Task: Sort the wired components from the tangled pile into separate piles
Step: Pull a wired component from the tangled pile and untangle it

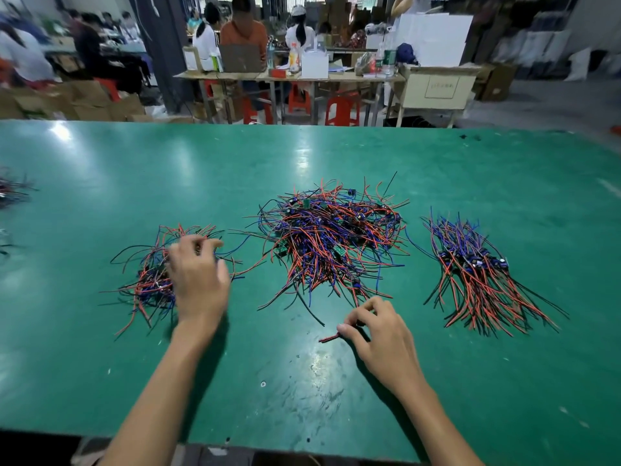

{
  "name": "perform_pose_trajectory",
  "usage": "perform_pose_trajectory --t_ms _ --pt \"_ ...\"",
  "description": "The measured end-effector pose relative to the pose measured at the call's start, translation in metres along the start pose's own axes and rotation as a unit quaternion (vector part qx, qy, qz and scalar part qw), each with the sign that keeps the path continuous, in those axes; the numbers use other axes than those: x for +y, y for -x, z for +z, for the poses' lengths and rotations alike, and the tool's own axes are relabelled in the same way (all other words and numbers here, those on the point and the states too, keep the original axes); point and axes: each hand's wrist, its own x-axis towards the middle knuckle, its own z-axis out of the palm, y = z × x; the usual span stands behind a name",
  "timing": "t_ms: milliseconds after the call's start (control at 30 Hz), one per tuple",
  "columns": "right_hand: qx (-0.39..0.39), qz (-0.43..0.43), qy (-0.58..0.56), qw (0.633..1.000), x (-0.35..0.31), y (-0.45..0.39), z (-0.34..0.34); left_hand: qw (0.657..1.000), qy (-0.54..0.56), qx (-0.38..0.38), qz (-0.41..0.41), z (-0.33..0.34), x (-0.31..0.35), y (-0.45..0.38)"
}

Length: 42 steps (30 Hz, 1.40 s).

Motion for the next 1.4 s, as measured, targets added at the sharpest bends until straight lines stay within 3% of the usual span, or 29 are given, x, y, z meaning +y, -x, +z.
perform_pose_trajectory --t_ms 133,267,433,533,633,700,800,833,900,967,1133,1400 --pt "-0.030 -0.011 0.031 0.999 0.003 -0.001 0.003 0.958 0.195 -0.170 0.123 0.007 0.063 0.051" --pt "0.016 0.010 -0.011 1.000 0.003 0.001 0.001 0.924 0.221 -0.290 0.114 0.033 0.107 0.083" --pt "0.054 0.104 0.034 0.993 0.003 -0.003 0.001 0.914 0.236 -0.330 0.033 0.046 0.131 0.083" --pt "0.073 0.129 -0.031 0.988 0.006 -0.004 0.000 0.915 0.232 -0.328 -0.029 0.049 0.138 0.079" --pt "0.097 0.148 -0.166 0.970 0.011 -0.003 -0.003 0.910 0.242 -0.326 -0.081 0.050 0.144 0.079" --pt "0.089 0.127 -0.238 0.959 0.012 -0.001 -0.006 0.879 0.320 -0.328 -0.135 0.049 0.147 0.083" --pt "0.059 0.096 -0.335 0.935 0.013 0.003 -0.010 0.777 0.479 -0.319 -0.254 0.041 0.149 0.086" --pt "0.066 0.096 -0.371 0.922 0.013 0.002 -0.011 0.741 0.521 -0.321 -0.276 0.036 0.148 0.086" --pt "0.087 0.119 -0.426 0.893 0.016 0.001 -0.012 0.709 0.559 -0.339 -0.265 0.025 0.146 0.085" --pt "0.087 0.129 -0.435 0.887 0.016 -0.001 -0.013 0.715 0.552 -0.373 -0.214 0.015 0.143 0.085" --pt "0.026 0.112 -0.450 0.886 0.013 0.000 -0.015 0.772 0.442 -0.443 -0.108 0.002 0.140 0.081" --pt "-0.019 0.103 -0.495 0.863 0.015 0.005 -0.025 0.802 0.330 -0.498 0.005 -0.002 0.150 0.082"
